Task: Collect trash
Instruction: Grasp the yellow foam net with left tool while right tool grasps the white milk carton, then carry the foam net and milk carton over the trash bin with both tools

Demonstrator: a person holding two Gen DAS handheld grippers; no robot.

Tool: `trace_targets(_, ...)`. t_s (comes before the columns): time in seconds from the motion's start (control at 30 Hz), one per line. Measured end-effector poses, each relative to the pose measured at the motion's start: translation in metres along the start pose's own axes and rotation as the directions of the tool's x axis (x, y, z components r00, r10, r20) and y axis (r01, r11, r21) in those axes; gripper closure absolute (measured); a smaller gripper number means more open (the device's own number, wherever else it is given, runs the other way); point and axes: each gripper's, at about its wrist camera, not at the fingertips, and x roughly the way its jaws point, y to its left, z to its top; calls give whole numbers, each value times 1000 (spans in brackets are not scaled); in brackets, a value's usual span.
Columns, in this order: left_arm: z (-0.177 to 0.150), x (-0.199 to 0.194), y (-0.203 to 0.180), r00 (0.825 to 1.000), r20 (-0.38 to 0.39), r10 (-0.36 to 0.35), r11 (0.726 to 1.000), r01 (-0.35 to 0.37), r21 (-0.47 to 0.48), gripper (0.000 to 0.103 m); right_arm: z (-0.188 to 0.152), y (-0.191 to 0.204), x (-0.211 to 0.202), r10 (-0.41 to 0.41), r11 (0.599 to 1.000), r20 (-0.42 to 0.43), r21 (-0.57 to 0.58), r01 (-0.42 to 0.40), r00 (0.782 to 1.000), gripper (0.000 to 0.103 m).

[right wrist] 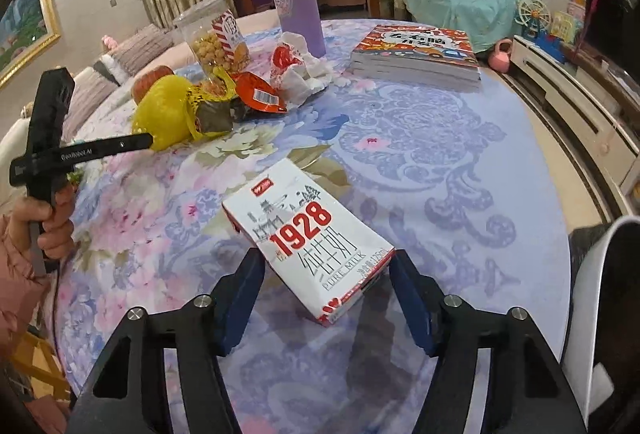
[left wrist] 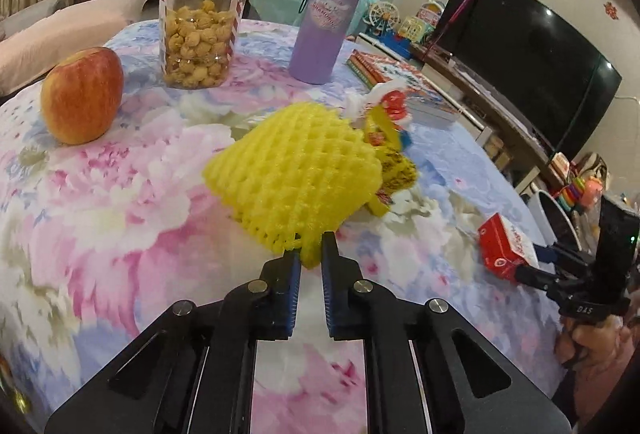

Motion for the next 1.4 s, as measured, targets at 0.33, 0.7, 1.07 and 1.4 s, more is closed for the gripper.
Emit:
trace_targets(0.33,-47,-41,-34,997,20,-71,997,71,-26,95,-30,19,-30,37,997,56,66,-41,998,48)
trace_targets(0.7,-70,-59,-58,992,1,-130,991,130,-29,95,-33,38,-27,58,998,30,35,-59,998,18)
trace_targets(1.07,-76,-64,-70,988,-13,-152,988,151,-29,95,-34,51,-10,21,999,-17,-35,-22,1000,38)
trace_targets(1.4,-75,-45,-128,969,-61,-238,969,241,60,95,-63,15,-75,-29,986,117,166,9,993,40)
